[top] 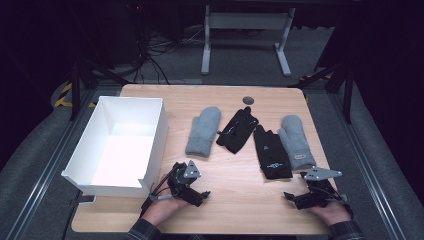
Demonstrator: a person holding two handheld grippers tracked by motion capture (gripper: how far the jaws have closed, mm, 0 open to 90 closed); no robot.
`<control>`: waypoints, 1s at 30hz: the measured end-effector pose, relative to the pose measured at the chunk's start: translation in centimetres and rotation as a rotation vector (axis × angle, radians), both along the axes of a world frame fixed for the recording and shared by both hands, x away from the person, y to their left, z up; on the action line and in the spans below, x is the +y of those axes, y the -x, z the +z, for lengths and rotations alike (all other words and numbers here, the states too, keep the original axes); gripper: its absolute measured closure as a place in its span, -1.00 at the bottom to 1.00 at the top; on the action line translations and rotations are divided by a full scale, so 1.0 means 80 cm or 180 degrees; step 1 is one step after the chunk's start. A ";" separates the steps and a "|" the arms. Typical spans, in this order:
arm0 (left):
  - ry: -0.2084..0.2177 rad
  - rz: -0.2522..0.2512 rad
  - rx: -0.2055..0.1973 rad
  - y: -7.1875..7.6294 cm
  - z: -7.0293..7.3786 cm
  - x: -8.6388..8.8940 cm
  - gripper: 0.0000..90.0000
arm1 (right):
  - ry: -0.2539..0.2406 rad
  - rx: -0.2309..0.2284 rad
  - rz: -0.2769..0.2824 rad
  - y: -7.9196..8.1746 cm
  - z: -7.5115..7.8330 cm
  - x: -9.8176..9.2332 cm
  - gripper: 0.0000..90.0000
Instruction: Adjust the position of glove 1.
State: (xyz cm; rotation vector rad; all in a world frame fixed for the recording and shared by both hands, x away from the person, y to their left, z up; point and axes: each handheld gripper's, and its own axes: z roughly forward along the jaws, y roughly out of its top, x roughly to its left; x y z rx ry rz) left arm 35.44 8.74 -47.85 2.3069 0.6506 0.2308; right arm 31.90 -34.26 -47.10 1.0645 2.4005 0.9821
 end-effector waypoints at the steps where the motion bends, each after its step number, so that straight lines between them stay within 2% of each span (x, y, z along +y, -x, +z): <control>1: -0.0004 -0.0008 -0.0003 0.000 0.000 0.000 -1.00 | -0.0001 0.0002 0.0000 0.000 0.000 0.000 -1.00; 4: -0.0004 -0.0007 -0.0003 0.000 0.000 0.000 -1.00 | 0.0007 0.0014 0.0007 0.000 0.001 0.000 -0.99; 5: -0.0003 -0.0007 -0.0004 0.000 0.000 0.000 -1.00 | 0.0011 0.0063 -0.0009 0.000 0.004 -0.001 -0.87; 7: -0.0002 -0.0012 -0.0002 0.000 0.000 0.000 -1.00 | 0.0007 0.0080 -0.0012 0.001 0.006 -0.002 -0.82; 14: -0.0005 -0.0025 0.0002 -0.001 0.000 0.000 -1.00 | -0.0100 -0.0044 -0.0093 0.006 0.029 -0.010 -0.45; 19: -0.0008 -0.0051 -0.0004 -0.003 0.000 -0.002 -1.00 | -0.0182 -0.0091 -0.0133 -0.002 0.043 -0.015 -0.01; 21: -0.0007 -0.0050 -0.0002 -0.003 0.000 -0.002 -1.00 | -0.0175 -0.0079 -0.0191 -0.007 0.047 -0.017 0.10; 24: -0.0007 -0.0051 -0.0002 -0.003 0.000 -0.002 -1.00 | -0.0235 -0.0096 -0.0259 -0.013 0.055 -0.022 0.40; 30: -0.0001 -0.0055 -0.0004 -0.003 0.000 -0.003 -1.00 | -0.0188 -0.0210 -0.0240 -0.034 0.073 -0.024 0.99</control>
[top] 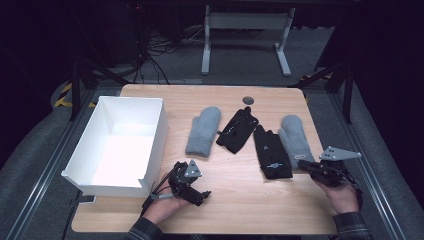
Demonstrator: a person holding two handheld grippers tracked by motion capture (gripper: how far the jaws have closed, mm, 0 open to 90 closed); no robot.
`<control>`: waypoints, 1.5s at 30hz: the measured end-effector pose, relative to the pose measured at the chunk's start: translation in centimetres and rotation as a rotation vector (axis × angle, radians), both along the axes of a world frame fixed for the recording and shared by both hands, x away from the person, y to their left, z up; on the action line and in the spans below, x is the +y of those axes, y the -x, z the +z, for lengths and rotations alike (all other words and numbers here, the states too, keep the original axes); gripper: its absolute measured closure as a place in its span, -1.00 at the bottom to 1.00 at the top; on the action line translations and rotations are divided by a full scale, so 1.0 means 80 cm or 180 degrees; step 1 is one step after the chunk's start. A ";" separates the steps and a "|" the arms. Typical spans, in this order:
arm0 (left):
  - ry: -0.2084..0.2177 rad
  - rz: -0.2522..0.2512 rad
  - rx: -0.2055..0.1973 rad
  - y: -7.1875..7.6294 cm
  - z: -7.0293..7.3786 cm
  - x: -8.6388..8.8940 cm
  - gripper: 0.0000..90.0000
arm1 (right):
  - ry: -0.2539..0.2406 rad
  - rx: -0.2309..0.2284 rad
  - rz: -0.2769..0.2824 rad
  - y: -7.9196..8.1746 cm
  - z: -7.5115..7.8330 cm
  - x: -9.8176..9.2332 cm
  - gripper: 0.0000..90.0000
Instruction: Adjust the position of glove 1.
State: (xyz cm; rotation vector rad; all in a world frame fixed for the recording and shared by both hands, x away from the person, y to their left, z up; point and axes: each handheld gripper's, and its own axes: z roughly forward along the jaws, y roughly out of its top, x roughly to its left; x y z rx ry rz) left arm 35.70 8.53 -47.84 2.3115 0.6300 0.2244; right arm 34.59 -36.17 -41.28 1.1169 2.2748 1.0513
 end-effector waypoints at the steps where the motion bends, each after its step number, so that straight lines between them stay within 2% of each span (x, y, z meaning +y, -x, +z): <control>1: 0.0000 -0.0004 -0.0001 0.000 0.000 0.000 -1.00 | 0.0023 -0.0016 0.0004 -0.006 0.002 0.000 1.00; 12: 0.0000 -0.0011 0.0000 0.000 0.000 0.000 -1.00 | 0.0110 0.0063 -0.0033 -0.065 -0.005 -0.006 1.00; 24: 0.0000 -0.0010 0.0001 0.000 0.000 0.000 -1.00 | 0.0176 0.0209 -0.0113 -0.090 -0.021 -0.015 1.00; 32: 0.0001 -0.0012 0.0001 0.000 0.000 0.000 -1.00 | 0.0268 0.0282 -0.0151 -0.094 -0.028 -0.017 1.00; 45: -0.0002 -0.0013 0.0002 0.000 0.000 0.000 -1.00 | 0.0324 0.0311 -0.0207 -0.076 -0.025 -0.025 1.00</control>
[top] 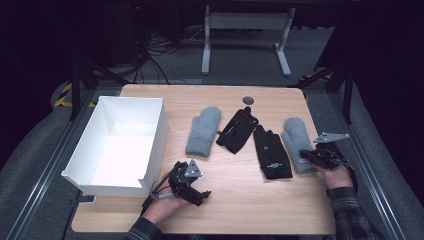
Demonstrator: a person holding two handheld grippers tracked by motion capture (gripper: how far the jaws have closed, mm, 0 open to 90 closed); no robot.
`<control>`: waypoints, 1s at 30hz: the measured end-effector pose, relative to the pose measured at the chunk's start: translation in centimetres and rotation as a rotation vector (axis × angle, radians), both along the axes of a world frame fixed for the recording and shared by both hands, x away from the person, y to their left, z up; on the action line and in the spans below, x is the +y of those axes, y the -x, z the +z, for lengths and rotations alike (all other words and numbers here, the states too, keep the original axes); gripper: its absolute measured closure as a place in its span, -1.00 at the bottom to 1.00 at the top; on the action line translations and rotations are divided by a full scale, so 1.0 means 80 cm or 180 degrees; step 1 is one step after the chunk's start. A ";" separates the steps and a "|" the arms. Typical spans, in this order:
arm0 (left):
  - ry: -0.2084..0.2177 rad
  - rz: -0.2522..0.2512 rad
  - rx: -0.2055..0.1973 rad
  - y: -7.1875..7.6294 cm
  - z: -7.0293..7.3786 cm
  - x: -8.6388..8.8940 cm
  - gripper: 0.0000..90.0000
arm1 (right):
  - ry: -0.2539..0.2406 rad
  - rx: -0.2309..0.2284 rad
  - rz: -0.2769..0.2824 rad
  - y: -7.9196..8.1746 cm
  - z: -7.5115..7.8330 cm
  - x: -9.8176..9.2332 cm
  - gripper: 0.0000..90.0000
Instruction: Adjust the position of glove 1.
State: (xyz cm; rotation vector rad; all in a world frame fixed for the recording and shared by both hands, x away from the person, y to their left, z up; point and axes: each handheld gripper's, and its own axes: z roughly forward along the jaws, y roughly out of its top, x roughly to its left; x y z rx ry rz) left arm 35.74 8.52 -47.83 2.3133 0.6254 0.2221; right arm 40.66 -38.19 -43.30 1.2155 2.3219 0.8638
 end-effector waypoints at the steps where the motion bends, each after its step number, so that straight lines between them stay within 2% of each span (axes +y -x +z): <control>1: 0.0001 0.0001 -0.0002 0.000 0.000 0.000 -1.00 | 0.0002 0.0005 -0.0001 0.002 0.000 -0.001 1.00; 16: 0.0003 -0.0021 -0.0002 -0.001 0.000 0.000 -1.00 | 0.0014 0.0062 0.0021 0.040 0.003 0.000 1.00; 26: 0.0008 -0.0035 0.0002 -0.002 0.000 -0.001 -1.00 | 0.0047 0.0070 0.0080 0.064 0.005 0.006 1.00; 30: 0.0009 -0.0035 0.0003 -0.002 0.000 -0.001 -1.00 | 0.0014 0.0037 0.0069 0.072 0.008 0.006 0.99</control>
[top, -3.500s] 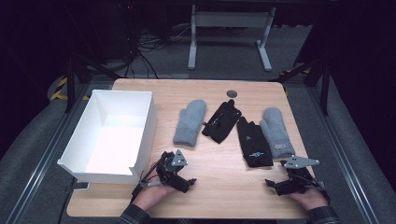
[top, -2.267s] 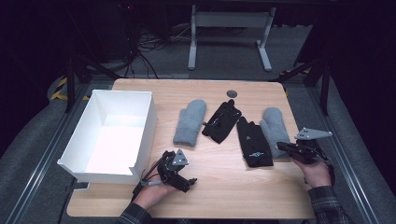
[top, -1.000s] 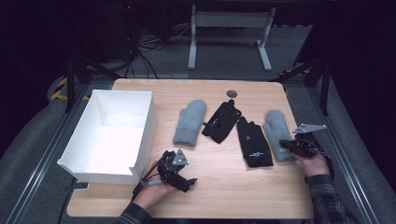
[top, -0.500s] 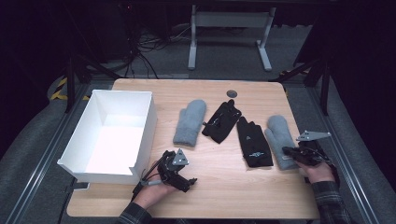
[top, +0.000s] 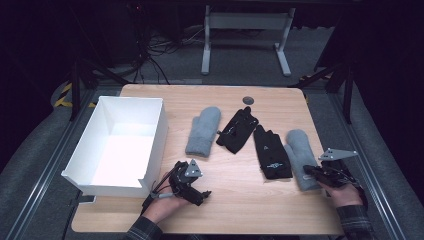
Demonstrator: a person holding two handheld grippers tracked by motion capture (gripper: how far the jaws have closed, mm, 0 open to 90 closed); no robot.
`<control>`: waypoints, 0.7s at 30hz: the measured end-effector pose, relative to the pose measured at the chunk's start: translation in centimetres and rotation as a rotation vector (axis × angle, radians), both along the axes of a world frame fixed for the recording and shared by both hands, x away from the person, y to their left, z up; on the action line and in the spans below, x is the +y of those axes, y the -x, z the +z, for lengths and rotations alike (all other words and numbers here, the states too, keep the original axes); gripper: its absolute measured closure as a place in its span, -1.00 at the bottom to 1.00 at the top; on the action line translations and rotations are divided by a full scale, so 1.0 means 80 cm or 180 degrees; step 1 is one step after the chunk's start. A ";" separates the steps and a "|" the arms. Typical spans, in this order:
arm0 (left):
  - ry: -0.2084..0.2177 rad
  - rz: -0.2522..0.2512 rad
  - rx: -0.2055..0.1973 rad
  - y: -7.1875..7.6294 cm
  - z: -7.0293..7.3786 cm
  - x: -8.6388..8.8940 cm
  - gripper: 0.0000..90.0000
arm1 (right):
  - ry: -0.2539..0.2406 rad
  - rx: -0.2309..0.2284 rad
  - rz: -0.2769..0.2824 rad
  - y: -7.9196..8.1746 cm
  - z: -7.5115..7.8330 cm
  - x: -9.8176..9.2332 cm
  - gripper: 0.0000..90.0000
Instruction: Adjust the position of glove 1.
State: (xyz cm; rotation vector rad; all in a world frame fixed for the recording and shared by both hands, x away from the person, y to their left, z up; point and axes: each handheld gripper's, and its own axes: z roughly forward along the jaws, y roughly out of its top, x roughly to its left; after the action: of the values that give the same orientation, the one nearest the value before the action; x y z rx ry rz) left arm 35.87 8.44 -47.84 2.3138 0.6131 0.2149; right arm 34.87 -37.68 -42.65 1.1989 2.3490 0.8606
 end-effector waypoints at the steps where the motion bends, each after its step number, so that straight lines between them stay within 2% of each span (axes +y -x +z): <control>1: 0.0002 0.0002 0.0000 0.000 0.000 0.000 -1.00 | -0.0022 -0.0034 -0.0030 0.001 0.002 -0.001 0.85; 4: 0.0004 0.0007 -0.0001 0.000 0.000 0.000 -1.00 | -0.0091 -0.0135 -0.0178 -0.002 0.011 -0.002 0.55; 6: 0.0003 0.0008 0.0000 0.000 0.000 -0.001 -1.00 | -0.0105 -0.0147 -0.0329 -0.012 0.013 0.001 0.33; 9: 0.0004 0.0011 0.0000 0.000 0.000 -0.001 -1.00 | -0.0093 -0.0151 -0.0503 -0.030 0.010 0.009 0.21; 10: 0.0004 0.0011 0.0000 0.000 0.000 -0.001 -1.00 | -0.0093 -0.0151 -0.0503 -0.030 0.010 0.009 0.21; 13: 0.0004 0.0008 0.0001 0.000 0.000 -0.001 -1.00 | 0.0138 -0.0027 -0.0597 -0.049 -0.007 0.016 0.29; 16: -0.0003 0.0009 0.0001 0.000 0.000 -0.001 -1.00 | 0.0144 0.0012 -0.0606 -0.050 -0.014 0.012 0.51; 18: -0.0002 0.0011 0.0001 0.000 0.000 -0.001 -1.00 | 0.0087 0.0022 -0.0587 -0.049 -0.019 0.009 0.72; 19: -0.0002 0.0011 0.0001 0.000 0.000 -0.001 -1.00 | 0.0087 0.0022 -0.0587 -0.049 -0.019 0.009 0.72; 20: -0.0002 0.0016 0.0002 0.000 0.000 -0.001 -1.00 | 0.0064 0.0003 -0.0539 -0.049 -0.019 0.006 0.85; 21: -0.0002 0.0016 0.0002 0.000 0.000 -0.001 -1.00 | 0.0064 0.0003 -0.0539 -0.049 -0.019 0.006 0.85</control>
State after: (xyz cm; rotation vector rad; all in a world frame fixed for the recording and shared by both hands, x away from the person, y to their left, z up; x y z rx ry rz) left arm 35.86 8.36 -47.83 2.3133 0.6191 0.2168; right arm 38.78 -37.19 -44.16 1.3669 2.2131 0.7774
